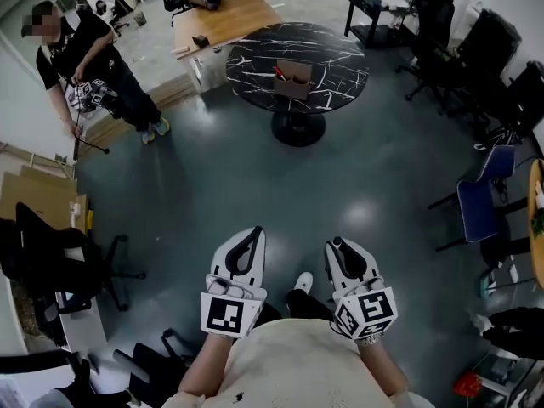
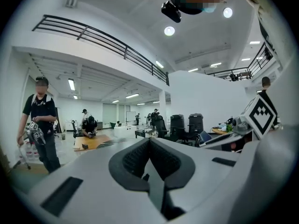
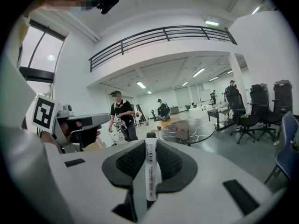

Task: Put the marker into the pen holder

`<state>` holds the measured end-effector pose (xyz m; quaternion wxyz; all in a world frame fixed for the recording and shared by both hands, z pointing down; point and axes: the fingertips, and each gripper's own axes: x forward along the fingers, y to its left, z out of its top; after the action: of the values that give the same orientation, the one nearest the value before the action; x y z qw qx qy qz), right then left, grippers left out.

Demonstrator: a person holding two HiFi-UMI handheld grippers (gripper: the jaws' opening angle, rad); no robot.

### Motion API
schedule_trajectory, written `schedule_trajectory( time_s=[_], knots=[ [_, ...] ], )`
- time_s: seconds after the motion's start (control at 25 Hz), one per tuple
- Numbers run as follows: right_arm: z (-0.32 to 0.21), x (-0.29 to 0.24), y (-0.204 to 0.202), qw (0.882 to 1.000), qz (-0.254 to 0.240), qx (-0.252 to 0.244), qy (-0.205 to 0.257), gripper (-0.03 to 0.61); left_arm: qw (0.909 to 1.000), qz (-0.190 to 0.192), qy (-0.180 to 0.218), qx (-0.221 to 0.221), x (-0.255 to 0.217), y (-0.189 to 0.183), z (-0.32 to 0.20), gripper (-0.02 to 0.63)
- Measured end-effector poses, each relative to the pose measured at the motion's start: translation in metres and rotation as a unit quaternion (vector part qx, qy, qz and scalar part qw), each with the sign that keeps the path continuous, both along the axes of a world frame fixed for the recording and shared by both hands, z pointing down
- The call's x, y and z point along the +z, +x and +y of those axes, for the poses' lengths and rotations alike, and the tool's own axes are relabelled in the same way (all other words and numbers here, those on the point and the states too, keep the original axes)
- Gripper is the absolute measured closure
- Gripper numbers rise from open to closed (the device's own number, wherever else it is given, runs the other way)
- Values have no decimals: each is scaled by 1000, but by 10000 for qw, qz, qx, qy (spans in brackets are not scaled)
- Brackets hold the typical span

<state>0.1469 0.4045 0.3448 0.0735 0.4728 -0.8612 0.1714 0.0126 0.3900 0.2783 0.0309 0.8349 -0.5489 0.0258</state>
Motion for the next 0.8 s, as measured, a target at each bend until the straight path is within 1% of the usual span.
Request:
schedule_trajectory(
  time_s=[0.08,0.2,0.44,0.56,0.68,0.8],
  knots=[
    [-25,-5,9,10000,-29,12,13,491,10000,-1,51,38,-8,11,-21,604],
    [-52,-14,17,9999,-136,15,37,491,9999,-144,88,-8,-13,21,-48,604],
    [-112,-6,17,9999,-146,86,-8,491,9997,-198,113,60,-7,22,-113,603],
    [-149,6,15,9997,-71,216,-99,491,9998,-135,101,121,4,14,-152,603],
    [-195,12,6,9990,-13,395,-191,491,9996,-90,76,241,13,-1,-203,604],
    [-249,8,-9,9984,18,517,-237,490,9992,-47,217,329,7,-17,-261,604]
  ],
)
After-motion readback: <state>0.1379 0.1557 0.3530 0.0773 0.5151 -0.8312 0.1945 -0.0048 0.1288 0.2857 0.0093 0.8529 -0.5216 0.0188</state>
